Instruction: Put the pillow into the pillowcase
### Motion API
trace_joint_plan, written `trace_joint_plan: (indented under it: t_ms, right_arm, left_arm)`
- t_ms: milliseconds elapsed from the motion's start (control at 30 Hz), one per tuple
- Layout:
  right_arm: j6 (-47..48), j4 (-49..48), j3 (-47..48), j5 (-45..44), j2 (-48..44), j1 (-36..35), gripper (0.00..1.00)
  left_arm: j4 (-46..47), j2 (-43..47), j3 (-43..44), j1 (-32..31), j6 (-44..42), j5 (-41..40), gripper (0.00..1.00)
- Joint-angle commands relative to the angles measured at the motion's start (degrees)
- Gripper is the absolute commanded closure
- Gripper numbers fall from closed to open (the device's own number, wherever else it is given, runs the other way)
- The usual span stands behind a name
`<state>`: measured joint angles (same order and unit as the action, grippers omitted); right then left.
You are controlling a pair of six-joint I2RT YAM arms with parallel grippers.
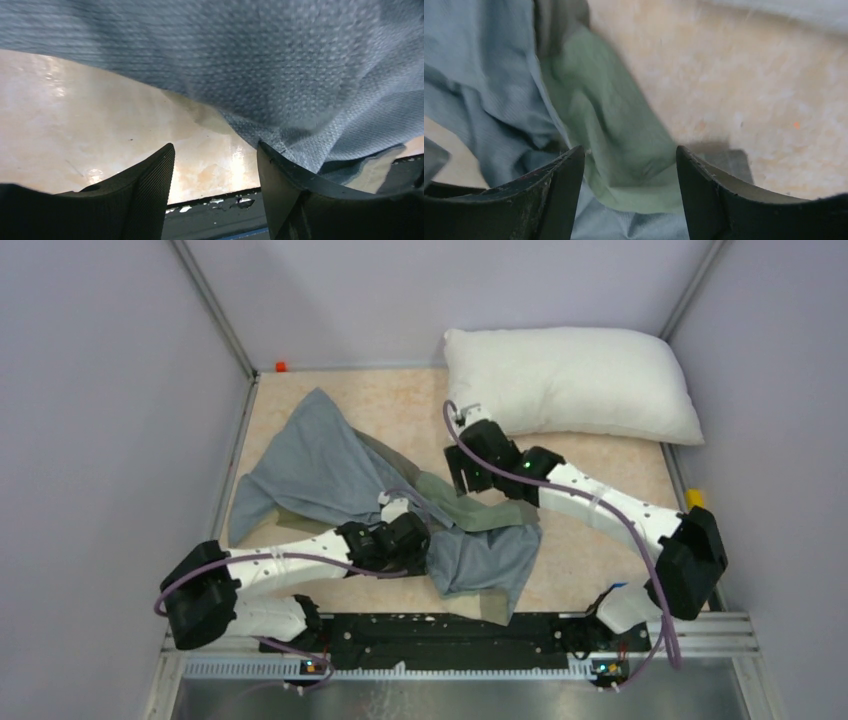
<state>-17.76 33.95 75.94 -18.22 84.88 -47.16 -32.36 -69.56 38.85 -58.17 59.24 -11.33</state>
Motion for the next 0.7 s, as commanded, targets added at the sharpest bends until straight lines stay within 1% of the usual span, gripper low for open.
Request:
trace_joint_plan:
  t_ms: [0, 100, 167, 267, 400, 567, 600, 667]
  right_arm:
    - [-3.1, -9.3, -12.4, 6.4, -1.6, -0.5, 0.33]
    - [-2.4, -12.4, -16.8, 9.3, -1.8, -1.2, 0.32]
    - [-1.6, -12.9, -18.1, 9.5, -1.1, -2.2, 0.32]
    - [-1.4, -13.1, -19.7, 8.6, -0.8, -3.5, 0.31]
    - [-1.6, -14.6, -21.3, 8.1, -1.0, -3.7, 0.31]
    - [-1.5, -14.0, -20.5, 5.9, 1.3, -3.7, 0.41]
    - [-1.5, -14.2, -20.3, 5.7, 1.7, -3.7, 0.44]
    - [-1.6, -14.3, -20.1, 5.4, 2.5, -3.7, 0.54]
  left_arm:
    - [3.8, -5.5, 1.6, -4.3, 5.0, -3.3, 0.32]
    - [8.2, -8.3, 1.2, -6.1, 6.4, -3.9, 0.32]
    - [9.3, -8.6, 1.7, -7.2, 7.4, -4.9, 0.33]
    - [7.4, -7.7, 3.3, -9.8, 9.6, -7.7, 0.35]
    - [5.1, -4.7, 3.7, -12.8, 12.7, -9.1, 0.36]
    - [0.3, -1.7, 5.1, -16.6, 16.2, -11.8, 0.34]
    - [-0.1, -1.6, 5.0, -16.8, 16.4, -12.2, 0.33]
    - [-0.3, -1.7, 5.2, -16.8, 16.6, -13.3, 0.31]
